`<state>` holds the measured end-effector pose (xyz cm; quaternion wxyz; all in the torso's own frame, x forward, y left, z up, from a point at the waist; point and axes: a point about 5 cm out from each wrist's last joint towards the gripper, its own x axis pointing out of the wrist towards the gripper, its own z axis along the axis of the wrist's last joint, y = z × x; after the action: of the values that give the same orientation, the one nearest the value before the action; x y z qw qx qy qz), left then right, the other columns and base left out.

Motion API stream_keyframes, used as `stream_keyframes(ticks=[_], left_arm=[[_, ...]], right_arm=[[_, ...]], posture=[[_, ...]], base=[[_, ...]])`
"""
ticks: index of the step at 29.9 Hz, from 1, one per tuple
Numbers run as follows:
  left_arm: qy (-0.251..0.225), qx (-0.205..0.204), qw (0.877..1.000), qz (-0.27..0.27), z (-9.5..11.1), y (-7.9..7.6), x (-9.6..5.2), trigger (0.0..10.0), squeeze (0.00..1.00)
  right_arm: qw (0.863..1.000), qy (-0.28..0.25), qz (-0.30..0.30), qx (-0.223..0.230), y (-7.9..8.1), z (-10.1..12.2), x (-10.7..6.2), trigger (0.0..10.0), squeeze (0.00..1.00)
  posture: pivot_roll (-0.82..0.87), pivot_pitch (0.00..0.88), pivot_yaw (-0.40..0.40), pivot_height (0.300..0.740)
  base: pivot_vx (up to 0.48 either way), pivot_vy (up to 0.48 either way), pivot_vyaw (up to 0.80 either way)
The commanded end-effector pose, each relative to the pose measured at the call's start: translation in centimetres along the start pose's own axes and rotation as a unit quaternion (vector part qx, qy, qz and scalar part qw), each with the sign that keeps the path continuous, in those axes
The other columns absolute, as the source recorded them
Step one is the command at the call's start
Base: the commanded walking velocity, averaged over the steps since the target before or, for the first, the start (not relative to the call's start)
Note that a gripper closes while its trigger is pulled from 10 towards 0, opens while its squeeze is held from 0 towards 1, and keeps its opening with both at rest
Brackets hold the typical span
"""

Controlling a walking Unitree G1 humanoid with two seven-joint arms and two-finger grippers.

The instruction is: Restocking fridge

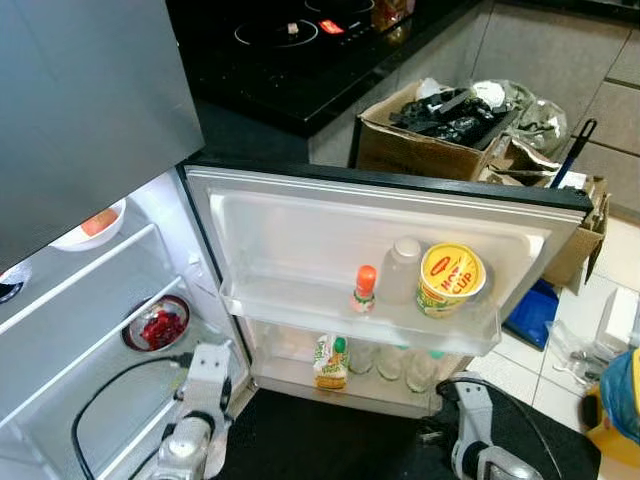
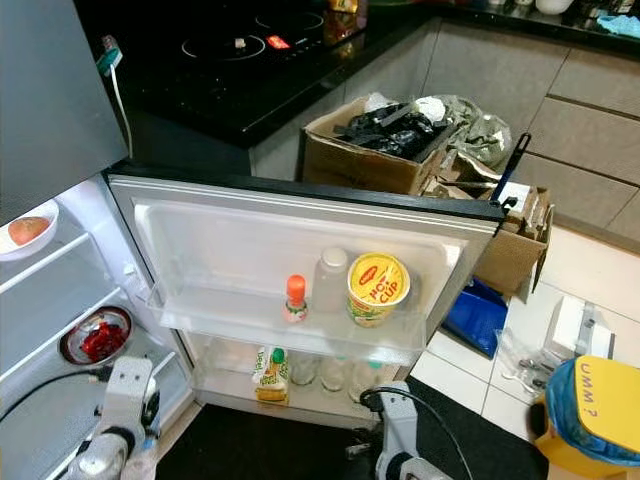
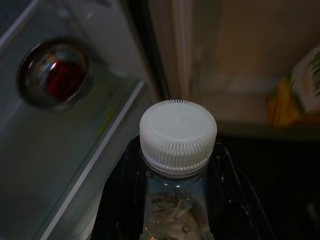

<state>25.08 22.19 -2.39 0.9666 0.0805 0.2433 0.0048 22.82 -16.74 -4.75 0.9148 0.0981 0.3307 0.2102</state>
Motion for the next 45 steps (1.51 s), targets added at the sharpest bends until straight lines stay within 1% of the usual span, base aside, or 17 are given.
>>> stream_keyframes(ticks=[1, 2, 3, 6, 10, 13, 15, 21, 23, 24, 31, 36, 39, 45], left_arm=[[-0.007, -0.024, 1.000, -0.013, -0.1, 0.3, -0.2, 10.0, 0.00], [-0.007, -0.024, 1.000, -0.013, -0.1, 0.3, -0.2, 10.0, 0.00], [-0.008, -0.036, 0.999, -0.040, -0.2, -0.2, -0.2, 10.0, 0.00], [-0.003, -0.039, 0.998, -0.054, -0.6, -0.7, -0.4, 10.0, 0.00], [0.002, -0.036, 0.998, -0.054, -0.9, -0.9, -0.5, 10.0, 0.00], [0.006, -0.031, 0.998, -0.055, -1.1, -1.2, -0.6, 10.0, 0.00], [0.006, -0.031, 0.998, -0.055, -1.1, -1.2, -0.6, 10.0, 0.00], [-0.011, -0.028, 0.997, -0.067, -0.3, -1.3, -0.2, 10.0, 0.00], [-0.011, -0.028, 0.997, -0.067, -0.3, -1.3, -0.2, 10.0, 0.00], [-0.019, -0.027, 0.997, -0.071, 0.1, -1.4, -0.1, 10.0, 0.00], [-0.030, -0.027, 0.996, -0.074, 0.5, -1.7, 0.0, 10.0, 0.00], [-0.035, -0.029, 0.996, -0.079, 0.6, -1.8, 0.0, 10.0, 0.00], [-0.035, -0.029, 0.996, -0.079, 0.6, -1.8, 0.0, 10.0, 0.00], [-0.046, -0.027, 0.995, -0.081, 1.1, -1.9, 0.2, 10.0, 0.00]], right_arm=[[1.000, -0.013, 0.024, 0.004, 0.3, 0.3, 0.0, 10.0, 0.00], [1.000, -0.013, 0.024, 0.004, 0.3, 0.3, 0.0, 10.0, 0.00], [0.999, -0.022, 0.033, 0.006, 0.3, 0.8, 0.1, 10.0, 0.00], [0.999, -0.029, 0.036, 0.005, 0.2, 1.2, 0.2, 10.0, 0.00], [0.999, -0.033, 0.038, 0.005, 0.2, 1.5, 0.2, 10.0, 0.00], [0.997, -0.045, 0.054, 0.005, 0.3, 2.2, 0.3, 10.0, 0.00], [0.997, -0.045, 0.054, 0.005, 0.3, 2.2, 0.3, 10.0, 0.00], [0.995, -0.055, 0.077, 0.009, 0.7, 2.8, 0.5, 10.0, 0.00], [0.995, -0.055, 0.077, 0.009, 0.7, 2.8, 0.5, 10.0, 0.00], [0.994, -0.058, 0.089, 0.007, 1.1, 3.0, 0.7, 10.0, 0.00], [0.992, -0.062, 0.111, 0.002, 1.7, 3.3, 0.9, 10.0, 0.00], [0.991, -0.062, 0.119, 0.000, 1.8, 3.4, 0.9, 10.0, 0.00], [0.991, -0.062, 0.119, 0.000, 1.8, 3.4, 0.9, 10.0, 0.00], [0.990, -0.063, 0.127, -0.001, 1.8, 3.5, 0.8, 10.0, 0.00]], posture=[[-0.08, 0.123, -0.019, 0.740], [-0.08, 0.123, -0.019, 0.740], [-0.08, 0.123, -0.018, 0.740], [-0.09, 0.121, -0.017, 0.735], [-0.09, 0.121, -0.017, 0.730], [-0.09, 0.121, -0.016, 0.715], [-0.09, 0.121, -0.016, 0.715], [-0.09, 0.118, -0.008, 0.690], [-0.09, 0.118, -0.008, 0.690], [-0.09, 0.118, -0.008, 0.680], [-0.09, 0.118, -0.008, 0.650], [-0.08, 0.128, -0.006, 0.625], [-0.08, 0.128, -0.006, 0.625], [-0.08, 0.128, -0.006, 0.590]], base=[[0.000, 0.000, 0.00], [0.000, 0.000, 0.00], [0.000, 0.000, 0.00], [0.000, 0.000, 0.00], [0.000, 0.000, 0.00], [0.000, 0.000, 0.00], [0.000, 0.000, 0.00], [0.000, 0.000, 0.00], [0.000, 0.000, 0.00], [0.000, 0.000, 0.00], [0.000, 0.000, 0.00], [0.000, 0.000, 0.00], [0.000, 0.000, 0.00], [0.000, 0.000, 0.00]])
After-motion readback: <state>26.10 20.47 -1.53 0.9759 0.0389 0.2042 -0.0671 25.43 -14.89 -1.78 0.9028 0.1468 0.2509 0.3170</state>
